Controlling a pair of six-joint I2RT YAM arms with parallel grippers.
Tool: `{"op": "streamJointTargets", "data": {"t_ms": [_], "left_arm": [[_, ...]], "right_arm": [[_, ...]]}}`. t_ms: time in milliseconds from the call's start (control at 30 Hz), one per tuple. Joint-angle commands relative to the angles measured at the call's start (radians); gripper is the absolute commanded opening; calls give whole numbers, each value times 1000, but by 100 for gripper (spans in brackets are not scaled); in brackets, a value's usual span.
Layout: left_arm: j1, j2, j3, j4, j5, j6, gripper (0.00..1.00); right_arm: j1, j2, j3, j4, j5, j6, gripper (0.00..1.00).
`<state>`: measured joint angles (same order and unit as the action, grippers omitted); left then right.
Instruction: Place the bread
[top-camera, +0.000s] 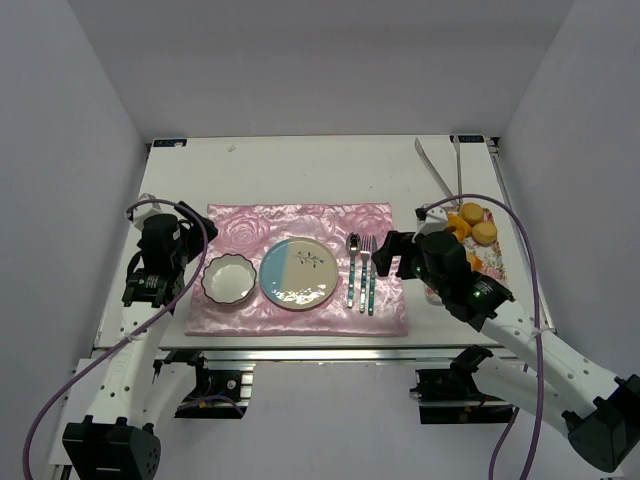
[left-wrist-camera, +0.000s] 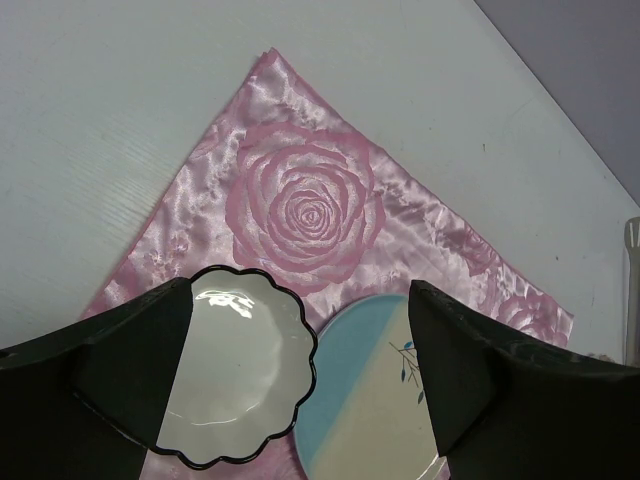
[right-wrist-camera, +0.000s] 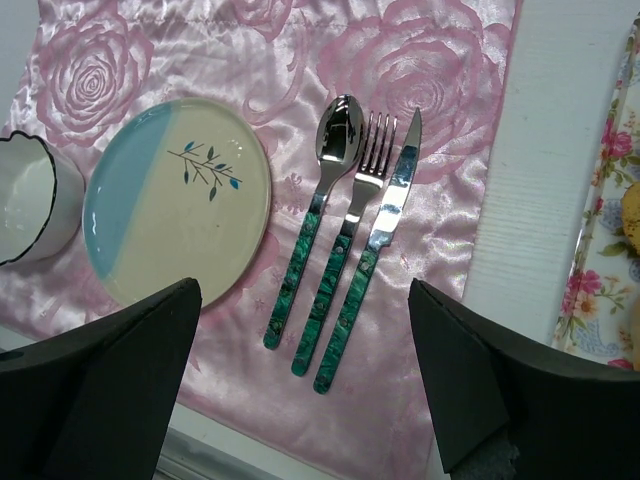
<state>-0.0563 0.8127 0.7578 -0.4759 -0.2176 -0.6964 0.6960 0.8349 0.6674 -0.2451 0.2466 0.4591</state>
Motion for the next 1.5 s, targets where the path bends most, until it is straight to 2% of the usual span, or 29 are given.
{"op": "streamJointTargets", "data": {"t_ms": [0,233,333,400,433,500,533,567,667,733,867,900,1033,1233,1467], "left_arm": [[-5,-3,-5,16,4,5,98],[-5,43,0,22,17,8,98],[-5,66,-3,29,33,12,98],[-5,77,0,37,43,18,98],[-5,82,2,39,47,27,98],[-5,94,0,52,58,32,98],[-5,100,-3,60,63,40,98],[-5,108,-5,66,66,43,98],[-5,129,-3,85,66,58,98],[-5,155,3,85,61,73,98],[-5,194,15,94,58,95,98],[-5,203,14,98,58,98,98],[-5,230,15,112,46,123,98],[-4,285,34,105,4,126,98],[-5,290,32,106,-20,126,98]], "right_arm": [[2,-22,-6,58,23,-20,89],[3,0,-5,66,71,-89,89],[-10,72,55,-11,138,-77,89],[-62,150,132,-61,151,-109,89],[-100,174,156,-72,137,-132,89],[-270,248,230,-79,82,-155,89],[-344,272,254,-74,-34,-189,89],[-463,329,315,-74,-85,-209,89],[-588,469,431,-92,-170,-290,89],[-612,550,558,-102,-214,-376,89],[-661,838,831,-247,-204,-571,89],[-671,887,933,-269,-214,-595,89],[-716,1131,1163,-414,-185,-681,89],[-745,1337,1356,-448,-247,-734,89],[-745,1457,1399,-395,-251,-801,89]]}}
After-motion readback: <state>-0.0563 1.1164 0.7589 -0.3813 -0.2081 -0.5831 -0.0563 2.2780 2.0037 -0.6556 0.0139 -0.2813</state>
